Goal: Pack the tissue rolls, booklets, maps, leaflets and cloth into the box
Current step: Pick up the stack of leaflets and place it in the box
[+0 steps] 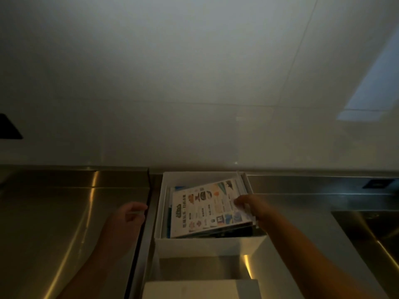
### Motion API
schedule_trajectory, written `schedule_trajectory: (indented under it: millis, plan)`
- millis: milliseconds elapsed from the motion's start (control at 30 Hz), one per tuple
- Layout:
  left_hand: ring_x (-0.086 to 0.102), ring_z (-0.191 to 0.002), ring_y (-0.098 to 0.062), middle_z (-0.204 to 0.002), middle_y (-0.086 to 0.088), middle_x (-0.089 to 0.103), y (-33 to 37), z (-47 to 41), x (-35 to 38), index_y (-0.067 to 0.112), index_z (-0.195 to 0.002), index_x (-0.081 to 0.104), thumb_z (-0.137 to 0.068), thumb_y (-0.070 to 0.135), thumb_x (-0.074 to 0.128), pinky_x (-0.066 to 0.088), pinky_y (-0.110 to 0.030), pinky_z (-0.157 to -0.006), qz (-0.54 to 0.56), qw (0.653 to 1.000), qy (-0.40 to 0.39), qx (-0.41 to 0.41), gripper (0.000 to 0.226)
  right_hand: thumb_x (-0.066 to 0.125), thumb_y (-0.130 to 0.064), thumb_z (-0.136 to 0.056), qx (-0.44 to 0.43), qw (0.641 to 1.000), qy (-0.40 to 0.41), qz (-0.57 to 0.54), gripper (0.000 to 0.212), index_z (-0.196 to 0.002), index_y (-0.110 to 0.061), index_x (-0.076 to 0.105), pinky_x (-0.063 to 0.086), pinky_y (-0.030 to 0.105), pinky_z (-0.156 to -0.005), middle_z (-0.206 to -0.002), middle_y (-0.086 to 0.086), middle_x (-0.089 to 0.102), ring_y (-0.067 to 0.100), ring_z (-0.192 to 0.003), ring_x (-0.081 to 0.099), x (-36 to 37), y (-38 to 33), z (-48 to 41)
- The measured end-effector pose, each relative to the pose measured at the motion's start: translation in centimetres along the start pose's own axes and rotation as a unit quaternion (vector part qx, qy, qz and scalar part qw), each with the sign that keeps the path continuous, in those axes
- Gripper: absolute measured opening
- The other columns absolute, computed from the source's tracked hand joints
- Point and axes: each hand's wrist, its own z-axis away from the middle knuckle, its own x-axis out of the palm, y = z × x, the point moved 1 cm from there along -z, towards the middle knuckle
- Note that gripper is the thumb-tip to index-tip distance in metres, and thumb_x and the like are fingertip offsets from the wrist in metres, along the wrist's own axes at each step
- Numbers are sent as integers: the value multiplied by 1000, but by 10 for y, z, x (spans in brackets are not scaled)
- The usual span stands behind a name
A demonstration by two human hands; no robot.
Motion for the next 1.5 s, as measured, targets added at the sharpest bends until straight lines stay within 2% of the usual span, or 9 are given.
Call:
schedule_trajectory:
  millis: [133,267,433,567,667,833,967,1333,1500]
  plan:
    - [62,-87,-13,-95,2,66,-2,-14,13,28,-92,63,-88,5,58,46,-24,-65,-8,1000,-3,-23,24,59,-12,-84,30,999,-23,-14,12,-95,-5,58,55,29,-52,-85,15,72,23,-67,73,9,7,-14]
    - [61,-91,-14,-99,0,65,-7,-27,17,31,-92,61,-88,5,57,45,-22,-66,-5,999,-5,-34,26,57,-12,-87,74,997,-36,-12,27,-111,0,55,57,42,-75,-101,23,70,35,-89,71,9,16,-25]
    - [62,-96,-18,-103,-3,66,-10,-40,24,31,-91,61,-87,5,58,48,-27,-73,-8,999,-11,-47,27,57,-11,-89,81,995,-9,54,21,-109,-3,56,56,48,-87,-100,18,71,31,-90,71,9,20,-31]
    - [61,-97,-17,-102,-1,66,-12,-46,25,33,-91,61,-87,8,58,46,-24,-71,-12,999,-8,-43,25,57,-16,-91,40,990,23,132,15,-104,-11,54,55,47,-90,-113,16,64,30,-101,65,14,16,-27]
    - [60,-97,-15,-104,0,65,-12,-49,24,30,-95,62,-88,9,58,45,-22,-68,-19,999,-11,-44,22,56,-15,-92,-3,979,55,197,33,-122,-9,46,56,41,-86,-122,14,59,29,-108,61,17,15,-26]
    - [61,-96,-17,-104,-1,65,-13,-47,25,25,-99,63,-89,10,57,47,-26,-70,-21,999,-15,-46,20,53,-7,-90,-56,949,108,291,27,-117,-11,50,53,31,-75,-120,12,59,27,-109,59,16,16,-31]
    - [63,-87,-20,-105,0,65,-14,-47,27,24,-105,63,-90,13,55,46,-23,-60,-32,998,-13,-61,20,58,-8,-88,-63,926,120,352,25,-113,-10,54,51,36,-87,-116,11,61,26,-110,59,20,14,-34]
    - [58,-103,-17,-109,0,62,-9,-40,27,30,-96,61,-90,11,55,44,-26,-76,-38,997,-38,-62,21,58,-11,-88,-77,908,131,390,28,-116,-11,53,52,37,-86,-118,11,61,27,-110,60,19,15,-30]
    - [59,-106,-21,-112,-3,64,-6,-38,26,28,-99,61,-90,11,55,48,-40,-90,-36,996,-49,-64,20,63,-10,-85,-65,907,137,394,32,-116,-10,52,53,38,-87,-118,11,60,27,-110,60,21,17,-28]
